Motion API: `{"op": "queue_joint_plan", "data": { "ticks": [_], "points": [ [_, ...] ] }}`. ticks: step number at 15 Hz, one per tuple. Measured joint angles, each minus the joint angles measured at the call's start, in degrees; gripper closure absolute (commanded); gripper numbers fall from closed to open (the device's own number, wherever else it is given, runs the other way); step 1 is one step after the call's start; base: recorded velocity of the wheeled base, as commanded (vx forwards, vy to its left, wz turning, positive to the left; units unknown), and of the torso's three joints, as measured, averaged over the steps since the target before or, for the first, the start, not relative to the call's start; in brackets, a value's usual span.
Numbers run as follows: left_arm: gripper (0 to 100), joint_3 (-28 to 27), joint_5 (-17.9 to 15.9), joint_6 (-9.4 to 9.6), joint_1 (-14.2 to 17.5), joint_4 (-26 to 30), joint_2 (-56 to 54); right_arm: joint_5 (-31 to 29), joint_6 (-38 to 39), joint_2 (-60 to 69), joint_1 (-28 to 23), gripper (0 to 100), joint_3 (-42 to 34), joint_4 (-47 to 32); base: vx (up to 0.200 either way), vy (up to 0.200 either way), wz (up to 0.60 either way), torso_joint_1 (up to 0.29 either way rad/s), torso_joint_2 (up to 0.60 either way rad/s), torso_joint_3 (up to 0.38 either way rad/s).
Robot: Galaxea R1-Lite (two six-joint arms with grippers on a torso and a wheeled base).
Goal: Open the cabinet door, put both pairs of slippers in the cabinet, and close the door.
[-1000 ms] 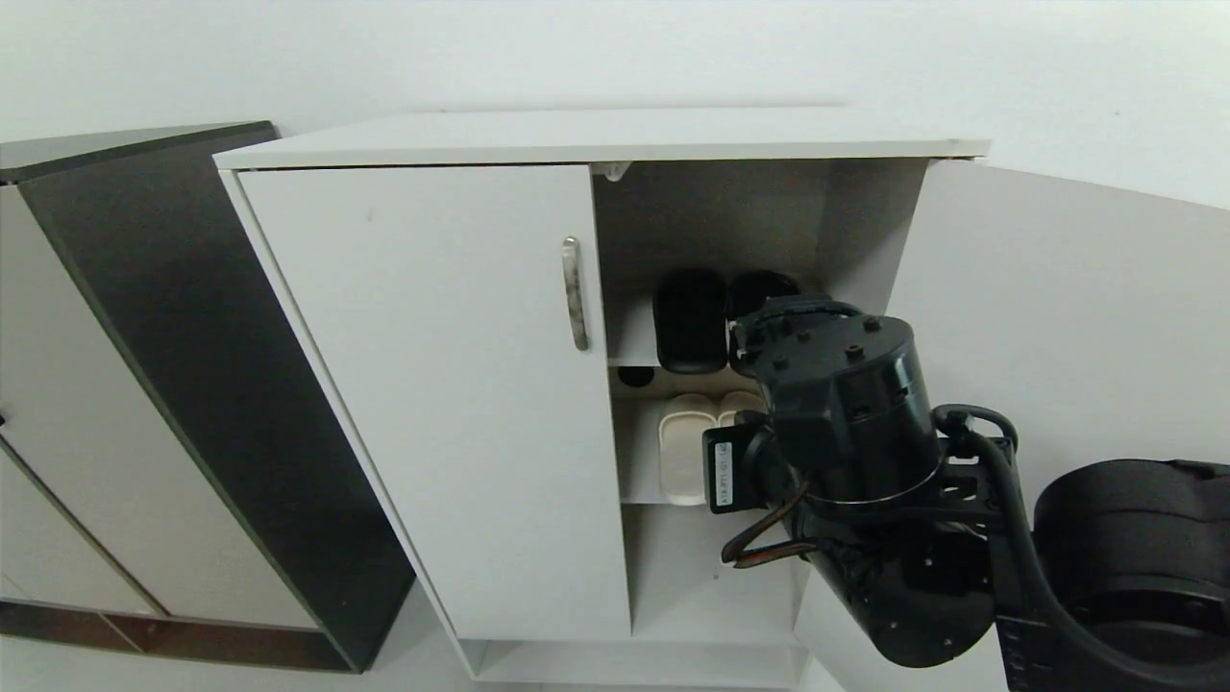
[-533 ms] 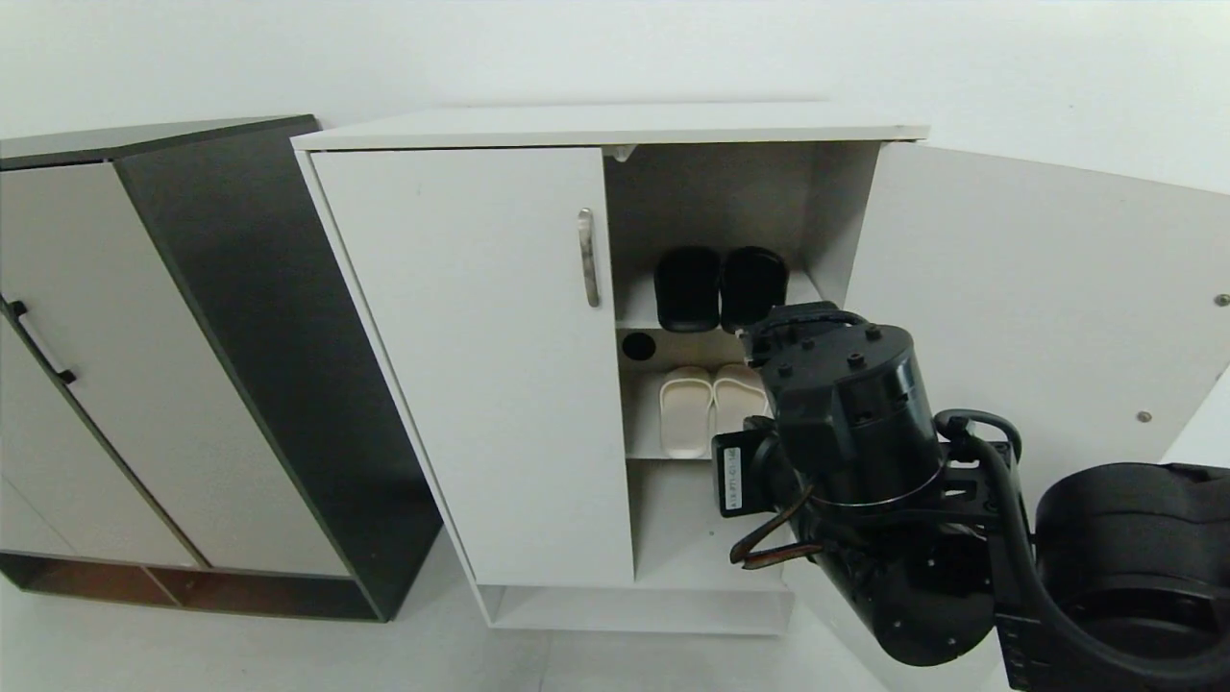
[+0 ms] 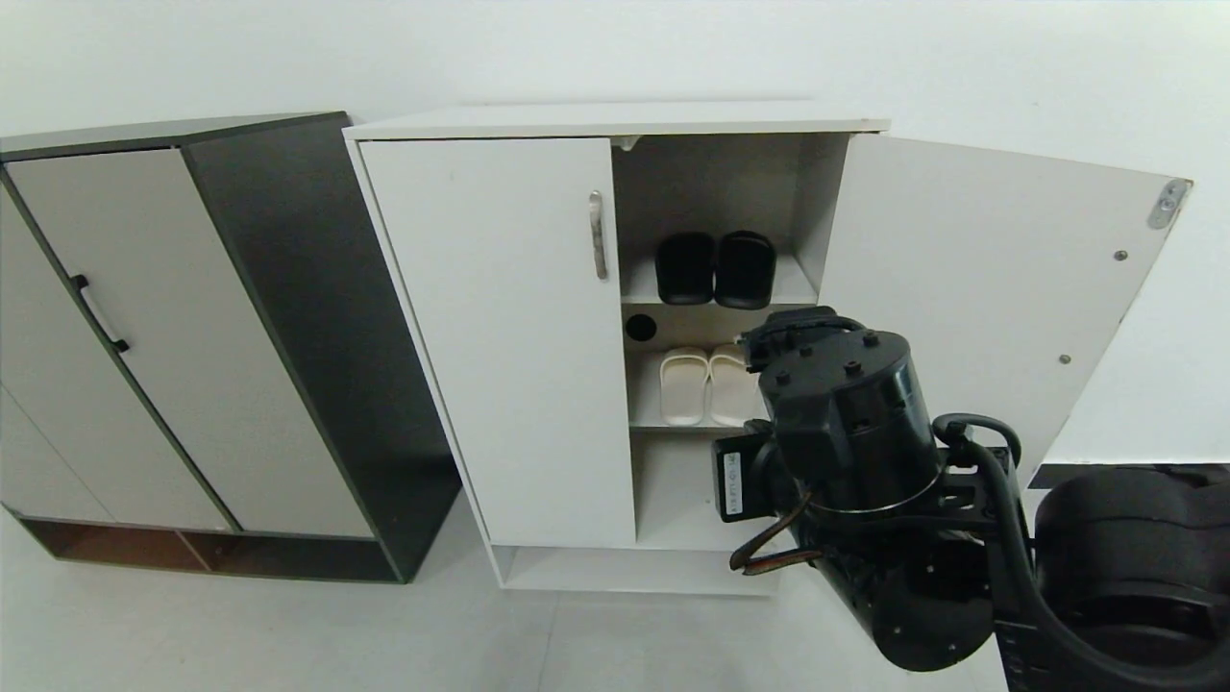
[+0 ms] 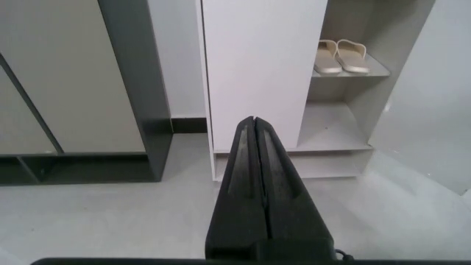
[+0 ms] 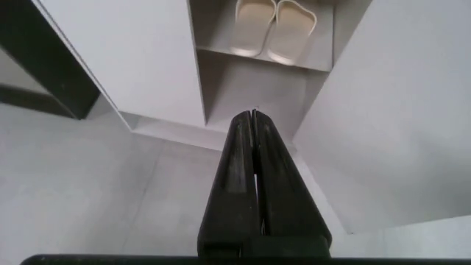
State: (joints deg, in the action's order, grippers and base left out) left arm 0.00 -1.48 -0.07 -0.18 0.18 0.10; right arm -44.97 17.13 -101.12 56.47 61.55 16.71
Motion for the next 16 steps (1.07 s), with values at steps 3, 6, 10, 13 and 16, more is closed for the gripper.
{"op": "queue_joint_plan", "data": {
  "ticks": [3,6,10,13,16],
  "points": [
    [100,0.0,0.0,0.0,0.0,0.0,0.0,0.0,0.0,0.0,-0.1,100,-0.2,0.0,0.0,0.0,0.0,0.0,0.0,0.0],
    [100,0.0,0.0,0.0,0.0,0.0,0.0,0.0,0.0,0.0,-0.4,100,-0.3,0.0,0.0,0.0,0.0,0.0,0.0,0.0],
    [100,0.0,0.0,0.0,0.0,0.0,0.0,0.0,0.0,0.0,-0.4,100,-0.3,-0.1,0.0,0.0,0.0,0.0,0.0,0.0],
    [100,0.0,0.0,-0.02,0.0,0.0,0.0,0.0,-0.1,-0.1,-0.3,100,-0.3,-0.1,0.0,0.0,0.0,0.009,-0.16,-0.185],
    [100,0.0,0.0,0.0,0.0,0.1,0.0,0.0,-0.6,-0.2,-0.5,100,-0.3,-0.3,0.0,0.0,0.0,0.038,-0.34,-0.36]
  ]
}}
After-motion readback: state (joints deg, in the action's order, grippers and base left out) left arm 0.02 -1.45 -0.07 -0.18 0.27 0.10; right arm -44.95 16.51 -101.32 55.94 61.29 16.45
